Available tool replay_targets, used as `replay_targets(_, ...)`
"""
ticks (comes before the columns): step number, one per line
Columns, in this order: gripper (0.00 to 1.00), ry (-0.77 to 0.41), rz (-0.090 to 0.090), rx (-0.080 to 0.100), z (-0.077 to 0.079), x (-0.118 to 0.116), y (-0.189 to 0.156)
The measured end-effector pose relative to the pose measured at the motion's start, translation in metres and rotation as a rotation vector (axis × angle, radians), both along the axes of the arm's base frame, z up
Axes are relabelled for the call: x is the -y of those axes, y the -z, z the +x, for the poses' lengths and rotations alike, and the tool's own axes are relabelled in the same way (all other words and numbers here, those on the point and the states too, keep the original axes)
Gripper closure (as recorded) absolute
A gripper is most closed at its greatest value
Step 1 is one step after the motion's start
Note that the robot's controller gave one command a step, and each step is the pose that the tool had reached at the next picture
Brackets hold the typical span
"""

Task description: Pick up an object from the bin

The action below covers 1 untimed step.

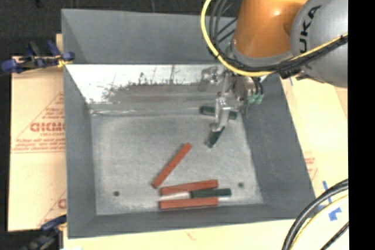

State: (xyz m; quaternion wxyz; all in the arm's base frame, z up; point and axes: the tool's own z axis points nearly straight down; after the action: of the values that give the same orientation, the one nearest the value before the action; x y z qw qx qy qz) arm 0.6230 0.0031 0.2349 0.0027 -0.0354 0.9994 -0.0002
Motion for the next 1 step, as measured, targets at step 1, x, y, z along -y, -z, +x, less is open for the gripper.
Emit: replay_targets(1,0.00,0.000,0.000,0.000,0.0000,0.0001,0.0000)
